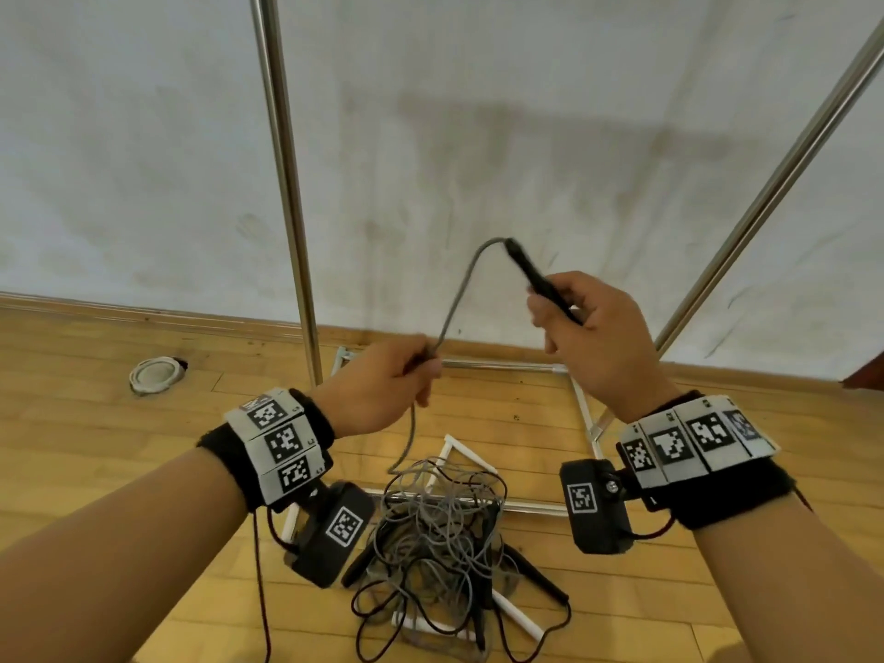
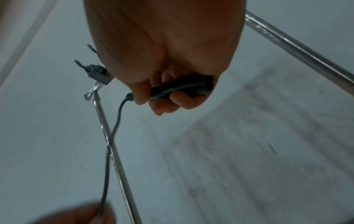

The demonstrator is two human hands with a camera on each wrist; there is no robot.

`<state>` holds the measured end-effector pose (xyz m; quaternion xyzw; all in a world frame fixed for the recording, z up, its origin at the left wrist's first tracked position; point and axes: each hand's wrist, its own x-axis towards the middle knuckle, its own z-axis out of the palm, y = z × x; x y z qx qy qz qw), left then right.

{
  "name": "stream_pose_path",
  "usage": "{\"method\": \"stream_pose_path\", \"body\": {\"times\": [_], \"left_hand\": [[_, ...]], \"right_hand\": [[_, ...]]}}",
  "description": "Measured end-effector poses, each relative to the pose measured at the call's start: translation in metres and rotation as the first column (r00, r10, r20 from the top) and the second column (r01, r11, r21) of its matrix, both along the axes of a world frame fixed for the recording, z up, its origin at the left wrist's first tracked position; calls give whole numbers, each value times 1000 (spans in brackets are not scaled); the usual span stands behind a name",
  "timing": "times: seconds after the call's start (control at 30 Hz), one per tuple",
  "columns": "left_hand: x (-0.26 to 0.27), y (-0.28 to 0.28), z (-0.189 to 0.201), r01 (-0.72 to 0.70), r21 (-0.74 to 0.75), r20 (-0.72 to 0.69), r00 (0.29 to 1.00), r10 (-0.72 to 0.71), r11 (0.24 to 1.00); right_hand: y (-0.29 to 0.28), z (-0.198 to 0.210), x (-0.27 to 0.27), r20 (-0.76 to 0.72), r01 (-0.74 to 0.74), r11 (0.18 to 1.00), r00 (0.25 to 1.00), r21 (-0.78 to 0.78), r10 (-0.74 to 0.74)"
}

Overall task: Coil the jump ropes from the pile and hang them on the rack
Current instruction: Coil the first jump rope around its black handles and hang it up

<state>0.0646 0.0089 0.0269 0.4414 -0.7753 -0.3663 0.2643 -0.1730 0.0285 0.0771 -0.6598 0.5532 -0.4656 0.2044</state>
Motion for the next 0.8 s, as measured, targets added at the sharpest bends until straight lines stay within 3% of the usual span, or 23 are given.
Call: {"method": "stream_pose_path", "body": {"times": [0.13, 0.33, 0.47, 0.6, 0.7, 0.8], "left_hand": [[21, -2, -9, 41, 77, 135, 990, -51, 996], [36, 3, -16, 123, 194, 151, 977, -153, 973], [47, -3, -23, 50, 112, 319, 944, -83, 992], [52, -9, -22, -19, 67, 345, 939, -5, 998], [47, -10, -16, -59, -12, 333, 941, 60, 998], [32, -6, -6, -48, -71, 273, 960, 65, 996]], "right_hand": [[-2, 1, -25, -67, 62, 997, 996, -41, -65], [-6, 1, -48, 57, 252, 966, 967, -58, -249], [-5, -3, -52, 108, 304, 951, 949, -50, -297], [-3, -9, -51, 135, 331, 943, 936, -30, -325], [0, -15, -42, -35, 282, 959, 959, 16, -282], [7, -24, -21, -178, 144, 989, 974, 34, -136]]}}
